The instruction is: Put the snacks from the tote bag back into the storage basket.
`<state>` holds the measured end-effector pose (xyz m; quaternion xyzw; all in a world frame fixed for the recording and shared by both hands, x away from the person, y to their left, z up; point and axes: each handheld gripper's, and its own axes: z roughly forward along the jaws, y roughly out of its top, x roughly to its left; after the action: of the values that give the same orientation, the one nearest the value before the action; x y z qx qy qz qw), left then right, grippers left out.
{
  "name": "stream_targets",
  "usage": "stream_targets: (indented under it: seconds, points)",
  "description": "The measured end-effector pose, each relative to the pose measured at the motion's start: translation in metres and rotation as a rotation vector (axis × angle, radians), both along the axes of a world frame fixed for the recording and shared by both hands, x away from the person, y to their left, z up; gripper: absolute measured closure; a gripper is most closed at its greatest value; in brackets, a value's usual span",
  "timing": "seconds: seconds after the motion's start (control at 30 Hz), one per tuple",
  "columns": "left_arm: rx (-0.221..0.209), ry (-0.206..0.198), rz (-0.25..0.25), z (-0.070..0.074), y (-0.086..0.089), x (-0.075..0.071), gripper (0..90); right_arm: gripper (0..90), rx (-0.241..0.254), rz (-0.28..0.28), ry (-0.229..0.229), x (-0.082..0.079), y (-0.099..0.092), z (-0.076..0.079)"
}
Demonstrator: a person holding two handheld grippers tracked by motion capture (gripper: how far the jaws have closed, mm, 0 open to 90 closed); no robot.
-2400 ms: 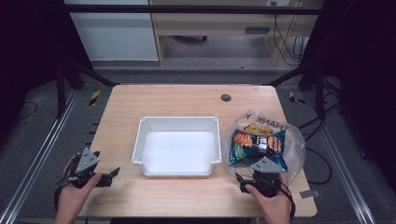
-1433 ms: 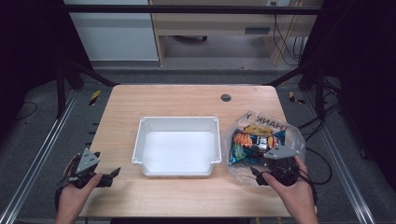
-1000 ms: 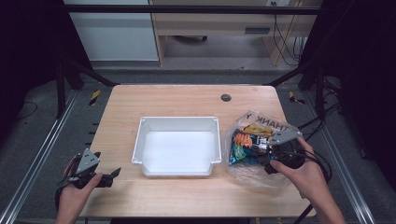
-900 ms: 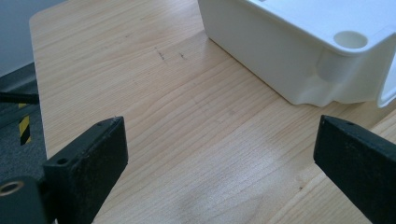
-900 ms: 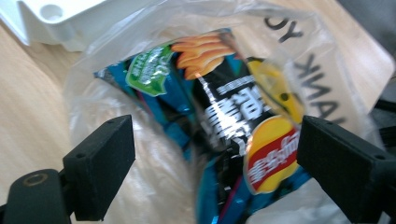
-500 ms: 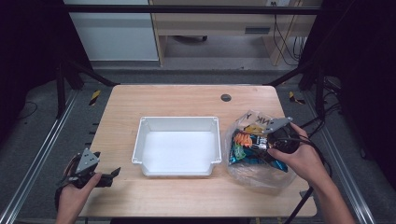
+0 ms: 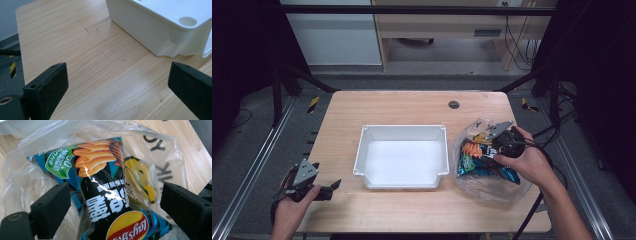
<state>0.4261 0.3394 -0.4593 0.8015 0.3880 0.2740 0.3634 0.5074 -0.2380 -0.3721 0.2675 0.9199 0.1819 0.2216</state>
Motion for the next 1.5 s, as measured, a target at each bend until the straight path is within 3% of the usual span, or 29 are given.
stream_targets:
  seconds: [0.43, 0.67, 0.9, 1.5]
  points:
    - [0.003, 0.002, -0.002, 0.0, 0.0, 0.001, 2.6, 8.2, -0.012, 0.037, 0.016, 0.018, 0.004, -0.013]
    - [0.005, 0.001, -0.004, 0.0, 0.0, 0.0, 2.5, 7.7, -0.054, 0.074, 0.053, 0.027, 0.012, -0.027]
    - [0.015, 0.002, -0.011, 0.0, -0.002, 0.0, 2.6, 7.7, -0.056, 0.09, 0.091, 0.029, 0.011, -0.035]
    - [0.02, 0.006, -0.017, -0.001, -0.002, 0.001, 2.6, 6.6, -0.084, 0.081, 0.171, 0.035, 0.013, -0.061]
